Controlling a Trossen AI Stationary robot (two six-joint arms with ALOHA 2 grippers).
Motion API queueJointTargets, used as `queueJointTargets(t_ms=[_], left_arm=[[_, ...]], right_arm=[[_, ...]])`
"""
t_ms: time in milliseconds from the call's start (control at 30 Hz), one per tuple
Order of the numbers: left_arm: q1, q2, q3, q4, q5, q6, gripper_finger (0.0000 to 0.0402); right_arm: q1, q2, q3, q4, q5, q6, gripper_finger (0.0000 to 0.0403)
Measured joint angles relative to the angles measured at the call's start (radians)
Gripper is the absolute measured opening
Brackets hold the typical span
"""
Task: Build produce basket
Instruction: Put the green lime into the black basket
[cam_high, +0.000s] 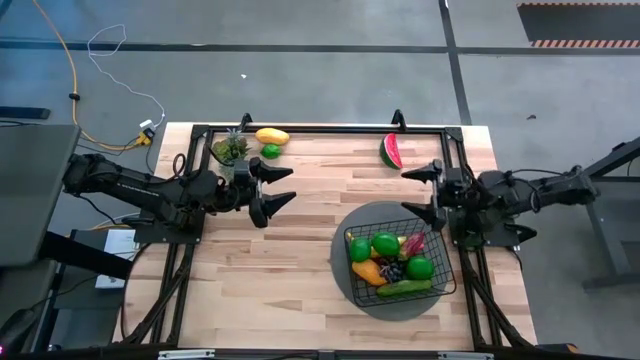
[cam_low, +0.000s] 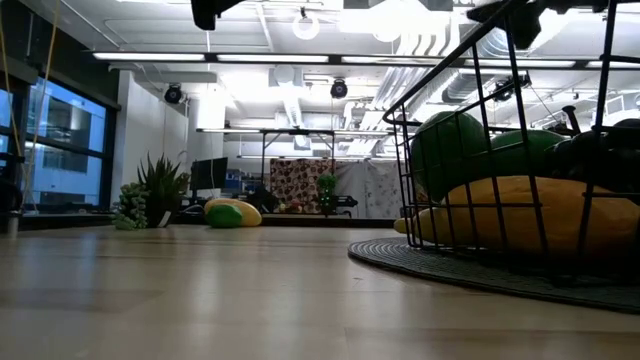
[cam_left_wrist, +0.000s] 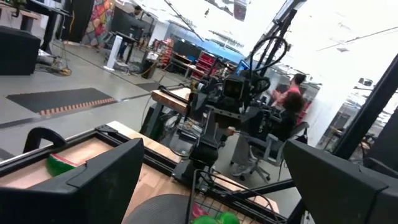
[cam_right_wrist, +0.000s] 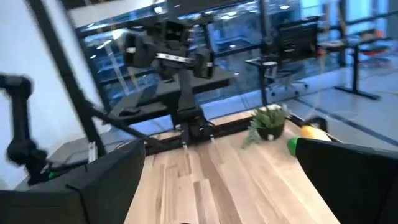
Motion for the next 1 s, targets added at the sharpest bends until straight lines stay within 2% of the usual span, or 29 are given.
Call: queueJointTargets(t_ms=[233,367,467,567,733,867,1000], left_arm=[[0.0,0.0,0.0,0.0,0.0,0.004,0.0376],[0.0,0.0,0.0,0.0,0.009,0.021,0.0376],[0.0,-0.001,0.0,-0.013,0.018,0.056,0.0376],[0.0,-0.011,0.0,-0.056,0.019,0.085,0.0376],[0.0,-0.038,0.0,-0.104,0.019,0.085,0.0376],[0.0,-0.062,0.0,-0.154,0.019,0.093,0.0376],[0.0,-0.071,0.0,-0.174,0.018,0.093,0.0376]], right_arm=[[-0.177,0.113,0.029,0.004,-0.249,-0.09,0.0399],[-0.248,0.177,0.029,0.022,-0.347,-0.064,0.0399],[-0.27,0.204,0.029,0.118,-0.359,0.042,0.0399],[-0.271,0.206,0.029,0.183,-0.363,0.061,0.0399],[-0.271,0.199,0.029,0.186,-0.363,0.072,0.0399],[-0.271,0.2,0.029,0.185,-0.363,0.181,0.0399],[-0.271,0.2,0.029,0.186,-0.335,0.211,0.0399]])
